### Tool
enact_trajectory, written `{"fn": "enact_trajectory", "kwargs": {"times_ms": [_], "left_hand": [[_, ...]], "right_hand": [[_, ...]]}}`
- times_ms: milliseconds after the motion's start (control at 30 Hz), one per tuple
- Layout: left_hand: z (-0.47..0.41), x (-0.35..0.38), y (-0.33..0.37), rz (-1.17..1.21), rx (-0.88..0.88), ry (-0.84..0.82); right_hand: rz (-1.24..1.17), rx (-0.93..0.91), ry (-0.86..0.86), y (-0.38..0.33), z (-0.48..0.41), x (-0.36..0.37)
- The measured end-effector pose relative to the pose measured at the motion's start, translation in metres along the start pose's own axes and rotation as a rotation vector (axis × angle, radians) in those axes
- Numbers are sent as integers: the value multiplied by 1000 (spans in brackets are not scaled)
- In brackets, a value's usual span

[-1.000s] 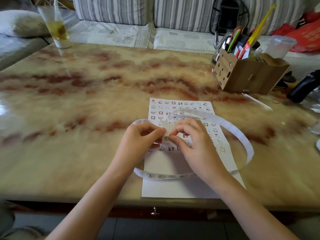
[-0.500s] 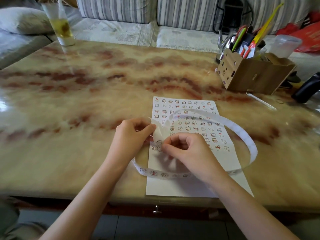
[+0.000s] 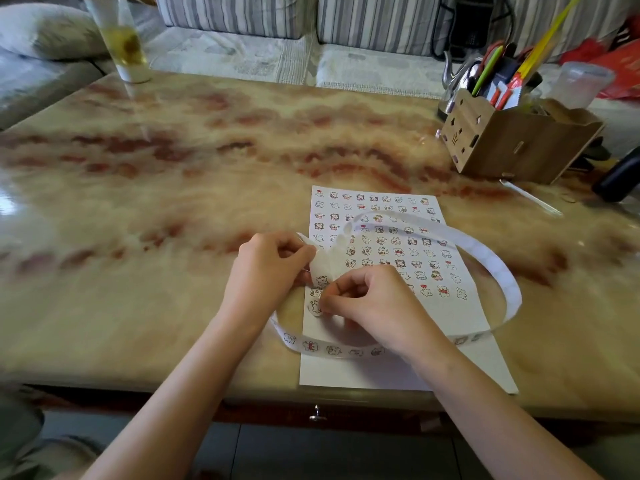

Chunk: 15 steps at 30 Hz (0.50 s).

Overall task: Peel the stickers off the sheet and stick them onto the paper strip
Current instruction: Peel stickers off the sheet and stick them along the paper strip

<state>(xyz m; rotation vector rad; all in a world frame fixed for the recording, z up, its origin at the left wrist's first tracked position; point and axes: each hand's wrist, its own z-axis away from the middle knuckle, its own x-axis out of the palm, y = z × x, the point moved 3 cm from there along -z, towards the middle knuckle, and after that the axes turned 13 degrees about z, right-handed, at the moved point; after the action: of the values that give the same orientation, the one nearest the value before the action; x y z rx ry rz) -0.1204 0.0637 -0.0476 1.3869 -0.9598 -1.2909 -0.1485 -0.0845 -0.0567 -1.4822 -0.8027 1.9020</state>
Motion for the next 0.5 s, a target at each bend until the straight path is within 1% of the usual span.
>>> {"fn": "enact_trajectory", "kwargs": {"times_ms": [500], "left_hand": [[-1, 0, 0, -41, 1, -7]], "right_hand": [[136, -20, 97, 1, 3, 7]]}}
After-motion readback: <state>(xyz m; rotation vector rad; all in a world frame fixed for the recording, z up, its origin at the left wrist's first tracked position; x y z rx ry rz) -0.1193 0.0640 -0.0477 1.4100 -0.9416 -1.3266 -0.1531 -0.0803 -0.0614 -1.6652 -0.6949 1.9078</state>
